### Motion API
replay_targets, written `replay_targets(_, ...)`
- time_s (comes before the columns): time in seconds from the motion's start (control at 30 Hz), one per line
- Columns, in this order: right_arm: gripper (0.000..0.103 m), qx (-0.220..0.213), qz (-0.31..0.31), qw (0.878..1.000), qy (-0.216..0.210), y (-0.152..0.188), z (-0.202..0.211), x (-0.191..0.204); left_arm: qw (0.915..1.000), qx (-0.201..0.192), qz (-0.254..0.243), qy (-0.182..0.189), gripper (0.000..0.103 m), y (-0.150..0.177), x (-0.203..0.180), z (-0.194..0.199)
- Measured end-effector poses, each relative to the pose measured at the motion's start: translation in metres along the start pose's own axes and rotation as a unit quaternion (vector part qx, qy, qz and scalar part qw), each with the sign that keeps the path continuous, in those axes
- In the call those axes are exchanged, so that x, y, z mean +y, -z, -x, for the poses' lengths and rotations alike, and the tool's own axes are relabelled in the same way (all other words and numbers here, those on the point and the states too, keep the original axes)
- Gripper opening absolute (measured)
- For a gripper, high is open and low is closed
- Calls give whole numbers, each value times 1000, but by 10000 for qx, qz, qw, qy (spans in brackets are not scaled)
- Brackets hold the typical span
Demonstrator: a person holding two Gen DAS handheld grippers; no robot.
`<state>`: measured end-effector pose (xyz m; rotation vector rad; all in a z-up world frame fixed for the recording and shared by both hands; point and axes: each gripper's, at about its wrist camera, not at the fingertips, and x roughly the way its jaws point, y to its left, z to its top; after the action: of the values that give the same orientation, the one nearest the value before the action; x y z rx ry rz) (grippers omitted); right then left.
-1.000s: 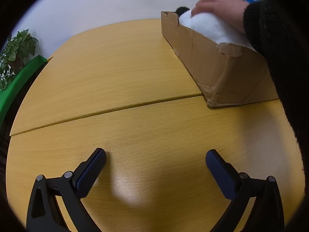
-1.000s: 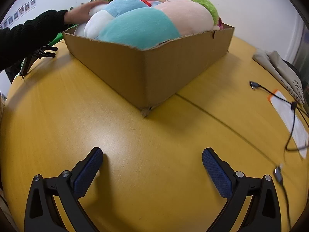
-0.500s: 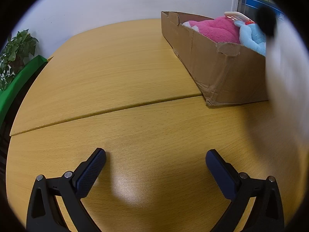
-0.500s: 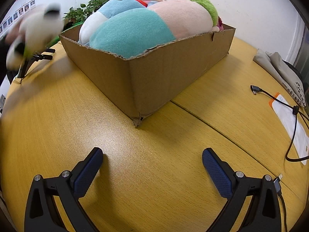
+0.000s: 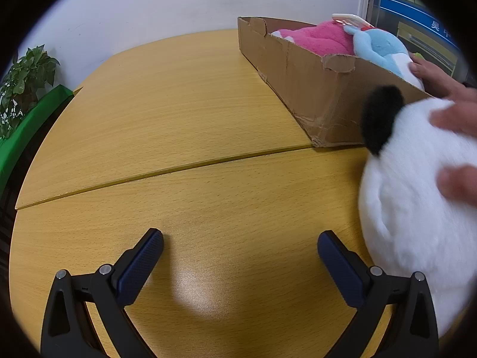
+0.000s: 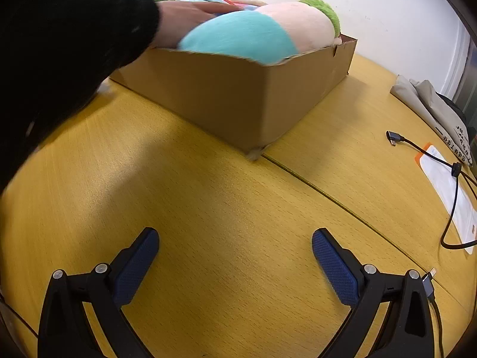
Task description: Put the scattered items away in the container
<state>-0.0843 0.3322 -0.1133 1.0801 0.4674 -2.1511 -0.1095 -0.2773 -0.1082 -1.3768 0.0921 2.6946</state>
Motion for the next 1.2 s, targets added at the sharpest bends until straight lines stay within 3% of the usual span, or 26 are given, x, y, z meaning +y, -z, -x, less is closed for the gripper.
replay_targets(1.2, 103, -3, 8, 10000, -6, -1, 0, -1, 9997, -5, 206, -158, 103, 3, -16, 19)
